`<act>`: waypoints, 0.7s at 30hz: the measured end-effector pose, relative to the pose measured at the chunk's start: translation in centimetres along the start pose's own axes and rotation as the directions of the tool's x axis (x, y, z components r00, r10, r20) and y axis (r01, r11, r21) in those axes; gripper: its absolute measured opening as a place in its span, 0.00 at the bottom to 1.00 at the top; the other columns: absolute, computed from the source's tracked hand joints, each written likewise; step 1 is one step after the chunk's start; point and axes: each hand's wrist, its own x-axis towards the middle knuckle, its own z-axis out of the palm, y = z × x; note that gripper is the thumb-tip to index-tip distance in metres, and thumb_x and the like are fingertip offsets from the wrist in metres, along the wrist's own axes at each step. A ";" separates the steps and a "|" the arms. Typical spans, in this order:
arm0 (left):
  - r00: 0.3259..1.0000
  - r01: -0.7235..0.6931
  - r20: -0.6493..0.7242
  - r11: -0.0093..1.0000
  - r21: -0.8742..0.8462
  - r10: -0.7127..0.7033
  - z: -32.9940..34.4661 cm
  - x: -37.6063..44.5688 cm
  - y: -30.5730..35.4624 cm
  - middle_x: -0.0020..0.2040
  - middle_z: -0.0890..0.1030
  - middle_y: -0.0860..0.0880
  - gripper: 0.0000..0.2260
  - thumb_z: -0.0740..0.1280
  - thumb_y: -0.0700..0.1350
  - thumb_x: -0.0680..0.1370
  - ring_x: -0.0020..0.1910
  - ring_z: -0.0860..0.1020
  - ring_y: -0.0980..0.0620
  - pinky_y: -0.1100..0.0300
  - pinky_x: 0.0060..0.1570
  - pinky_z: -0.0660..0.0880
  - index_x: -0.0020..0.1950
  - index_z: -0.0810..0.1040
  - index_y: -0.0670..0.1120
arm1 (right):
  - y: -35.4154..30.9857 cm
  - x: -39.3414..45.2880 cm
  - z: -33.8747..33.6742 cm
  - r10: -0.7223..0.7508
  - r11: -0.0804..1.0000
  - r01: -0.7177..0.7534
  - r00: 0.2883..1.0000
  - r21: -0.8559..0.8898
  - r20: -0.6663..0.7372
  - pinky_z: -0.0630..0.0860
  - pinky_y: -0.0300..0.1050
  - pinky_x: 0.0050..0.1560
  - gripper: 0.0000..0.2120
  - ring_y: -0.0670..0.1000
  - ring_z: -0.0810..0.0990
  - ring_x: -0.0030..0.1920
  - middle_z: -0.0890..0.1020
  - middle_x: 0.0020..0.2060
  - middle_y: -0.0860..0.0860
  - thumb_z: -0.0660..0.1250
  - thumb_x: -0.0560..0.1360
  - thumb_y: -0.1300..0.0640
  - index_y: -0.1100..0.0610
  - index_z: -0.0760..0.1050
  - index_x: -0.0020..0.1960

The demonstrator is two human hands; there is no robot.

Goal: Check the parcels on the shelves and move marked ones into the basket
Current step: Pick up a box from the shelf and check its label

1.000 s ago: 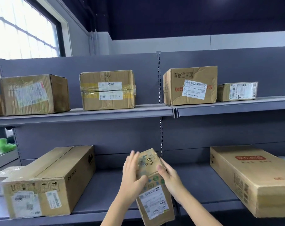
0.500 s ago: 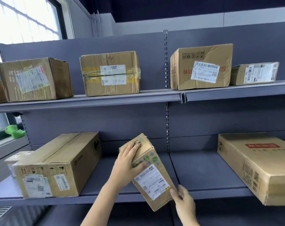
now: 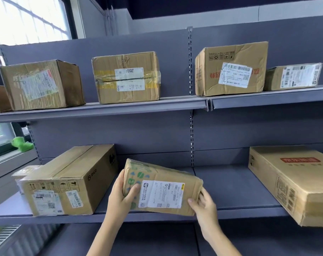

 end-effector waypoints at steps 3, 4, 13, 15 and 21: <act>0.996 0.089 -0.019 0.990 -0.106 -0.091 0.1 -0.9 -0.6 0.52 0.81 0.57 0.22 0.69 0.46 0.74 0.52 0.80 0.57 0.66 0.44 0.78 0.62 0.66 0.66 | -1.3 0.4 0.2 -0.129 0.982 0.127 0.992 -0.143 -0.007 0.71 0.48 0.65 0.30 0.47 0.76 0.61 0.78 0.61 0.48 0.65 0.72 0.71 0.54 0.65 0.70; 0.990 0.136 -0.022 0.981 -0.140 -0.140 0.1 -1.1 -1.0 0.55 0.80 0.55 0.26 0.68 0.46 0.75 0.54 0.79 0.54 0.61 0.48 0.78 0.68 0.62 0.61 | -1.5 0.5 0.1 -0.158 0.968 0.154 0.987 -0.197 -0.005 0.69 0.51 0.67 0.31 0.48 0.75 0.62 0.77 0.62 0.47 0.66 0.72 0.70 0.52 0.64 0.71; 0.954 0.288 -0.018 0.934 -0.211 -0.298 0.6 -2.4 -2.3 0.54 0.78 0.54 0.28 0.65 0.50 0.75 0.50 0.80 0.54 0.54 0.50 0.77 0.72 0.56 0.59 | -3.5 -0.1 0.0 -0.276 0.912 0.262 0.961 -0.316 0.002 0.70 0.51 0.67 0.28 0.47 0.75 0.63 0.77 0.63 0.47 0.68 0.71 0.67 0.53 0.68 0.69; 0.948 0.311 0.003 0.924 -0.221 -0.318 0.6 -2.4 -2.6 0.55 0.79 0.54 0.28 0.65 0.51 0.75 0.50 0.80 0.53 0.52 0.50 0.77 0.72 0.55 0.60 | -3.8 -0.2 -0.1 -0.278 0.915 0.269 0.961 -0.300 0.013 0.70 0.50 0.67 0.28 0.47 0.75 0.62 0.77 0.63 0.48 0.68 0.71 0.68 0.55 0.68 0.69; 0.944 0.328 0.042 0.912 -0.245 -0.328 0.6 -2.3 -3.3 0.56 0.79 0.53 0.29 0.65 0.50 0.75 0.51 0.81 0.51 0.48 0.53 0.78 0.72 0.55 0.59 | -3.0 -0.2 -0.2 -0.254 0.921 0.241 0.967 -0.307 -0.002 0.71 0.51 0.66 0.27 0.48 0.76 0.61 0.77 0.62 0.48 0.68 0.71 0.67 0.55 0.68 0.69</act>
